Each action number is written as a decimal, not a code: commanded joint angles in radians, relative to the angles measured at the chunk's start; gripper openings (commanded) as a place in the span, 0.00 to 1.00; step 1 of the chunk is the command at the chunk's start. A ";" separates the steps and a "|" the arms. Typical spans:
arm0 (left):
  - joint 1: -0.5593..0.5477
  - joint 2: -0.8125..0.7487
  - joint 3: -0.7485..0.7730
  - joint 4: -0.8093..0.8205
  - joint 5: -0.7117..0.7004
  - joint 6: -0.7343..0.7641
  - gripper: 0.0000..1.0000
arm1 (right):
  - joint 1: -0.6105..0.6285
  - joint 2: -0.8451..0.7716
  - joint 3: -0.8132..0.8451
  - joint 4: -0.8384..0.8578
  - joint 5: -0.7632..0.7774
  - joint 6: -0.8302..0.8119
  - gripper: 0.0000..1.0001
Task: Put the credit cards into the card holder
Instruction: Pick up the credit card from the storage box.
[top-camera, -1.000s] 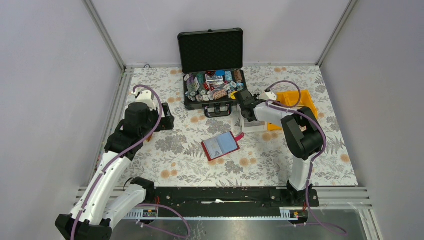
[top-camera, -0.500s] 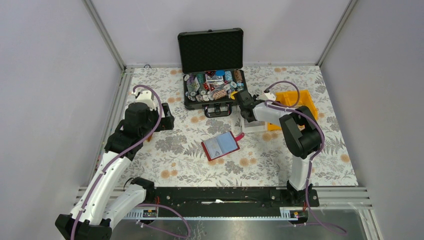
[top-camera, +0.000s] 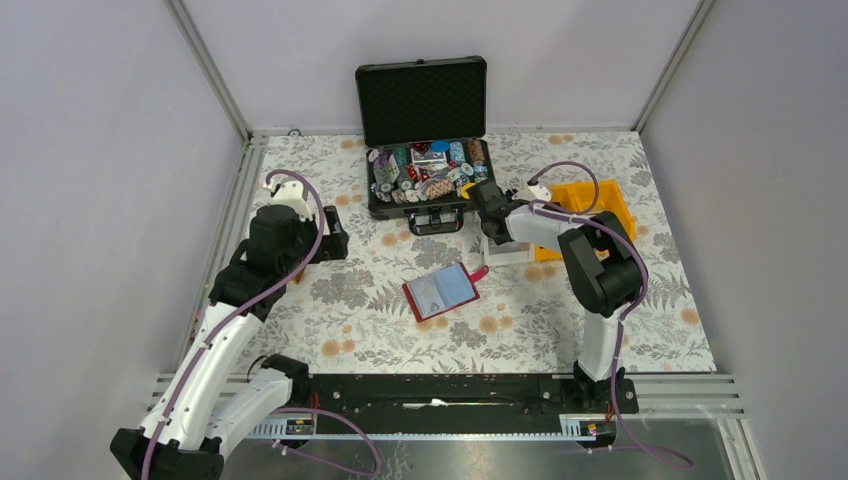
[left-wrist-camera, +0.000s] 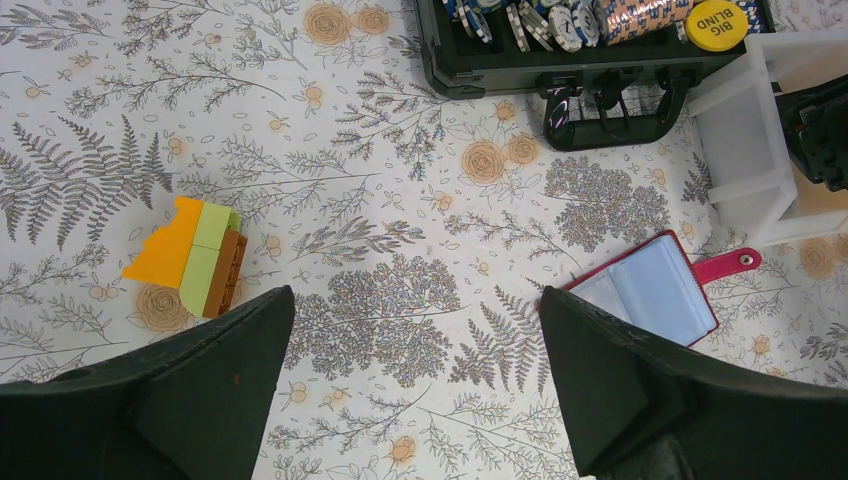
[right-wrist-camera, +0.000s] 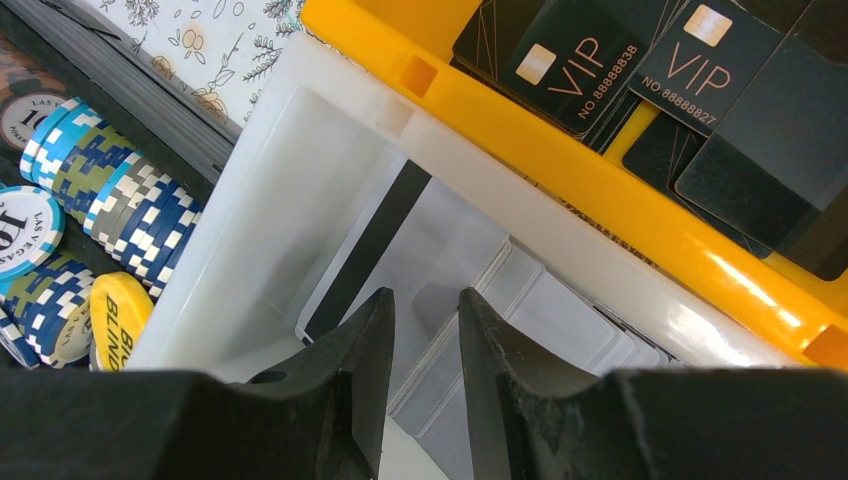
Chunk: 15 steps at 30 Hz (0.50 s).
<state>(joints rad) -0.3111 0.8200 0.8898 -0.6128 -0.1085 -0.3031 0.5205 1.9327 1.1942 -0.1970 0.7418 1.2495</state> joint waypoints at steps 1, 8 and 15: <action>-0.003 -0.012 0.001 0.018 -0.012 0.017 0.99 | -0.011 -0.031 0.048 0.048 0.059 -0.011 0.37; -0.003 -0.013 0.002 0.018 -0.014 0.016 0.99 | -0.013 -0.042 0.053 0.048 0.064 -0.021 0.37; -0.003 -0.012 0.001 0.018 -0.016 0.016 0.99 | -0.013 -0.066 0.055 0.048 0.067 -0.030 0.37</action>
<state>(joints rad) -0.3111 0.8200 0.8898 -0.6128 -0.1089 -0.3031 0.5205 1.9263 1.1976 -0.1974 0.7429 1.2278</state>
